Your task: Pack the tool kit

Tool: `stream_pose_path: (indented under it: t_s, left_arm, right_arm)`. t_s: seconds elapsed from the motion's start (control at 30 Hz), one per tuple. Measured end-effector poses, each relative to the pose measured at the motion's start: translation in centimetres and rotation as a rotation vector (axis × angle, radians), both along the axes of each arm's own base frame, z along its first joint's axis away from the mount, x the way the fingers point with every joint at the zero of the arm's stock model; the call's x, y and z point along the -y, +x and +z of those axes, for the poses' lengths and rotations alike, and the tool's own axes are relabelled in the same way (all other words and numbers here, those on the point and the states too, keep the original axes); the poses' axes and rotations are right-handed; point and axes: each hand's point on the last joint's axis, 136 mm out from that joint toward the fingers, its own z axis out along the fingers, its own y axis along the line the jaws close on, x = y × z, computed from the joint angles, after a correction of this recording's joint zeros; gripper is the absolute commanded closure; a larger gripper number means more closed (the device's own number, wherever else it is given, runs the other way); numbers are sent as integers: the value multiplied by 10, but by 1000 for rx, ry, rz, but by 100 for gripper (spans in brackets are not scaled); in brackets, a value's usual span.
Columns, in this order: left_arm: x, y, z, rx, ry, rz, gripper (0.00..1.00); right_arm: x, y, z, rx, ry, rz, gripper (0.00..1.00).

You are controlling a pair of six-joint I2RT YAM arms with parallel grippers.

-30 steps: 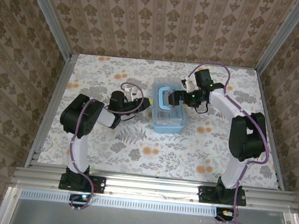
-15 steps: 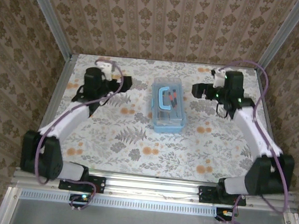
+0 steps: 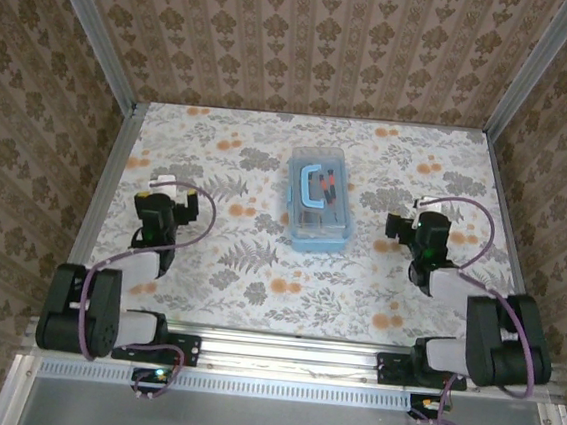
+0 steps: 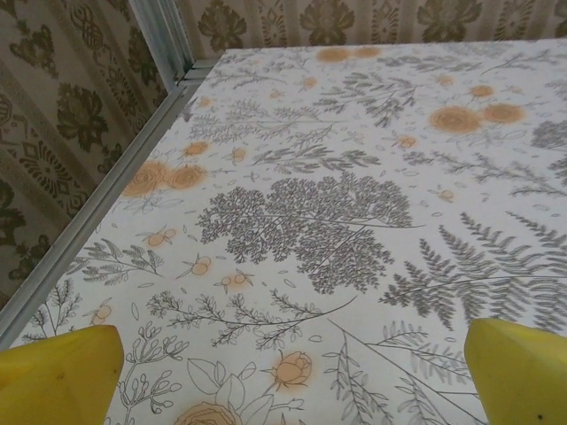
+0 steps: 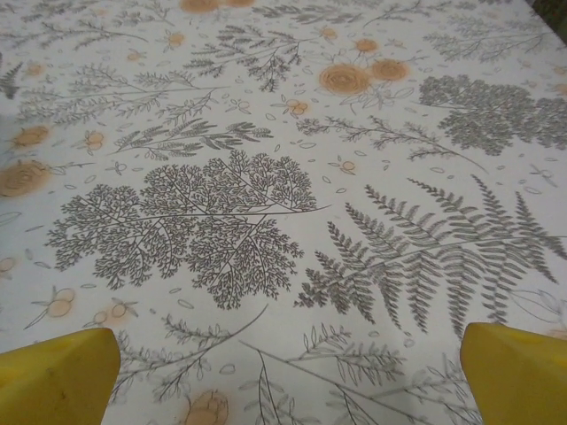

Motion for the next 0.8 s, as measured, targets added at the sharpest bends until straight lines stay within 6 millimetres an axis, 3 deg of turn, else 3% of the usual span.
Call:
stream_pose_path:
  t_s: [0.17,0.3,0.53,0.8]
  left_arm:
    - [-22,12,-7,36,-13,42,0]
    - [-18,16,-42,-38,-10,4,0]
    - [-13,25,-30,3,-7,-20,0]
    - [-5,25,-29,2,21,-30,0]
  right_arm:
    - [1,21,-12,18,17,11,0]
    - [-1,25,-11,56,37,44,0]
    - [-7,31,0,106,52,78,0]
    - [-9,31,1,109,53,89,0]
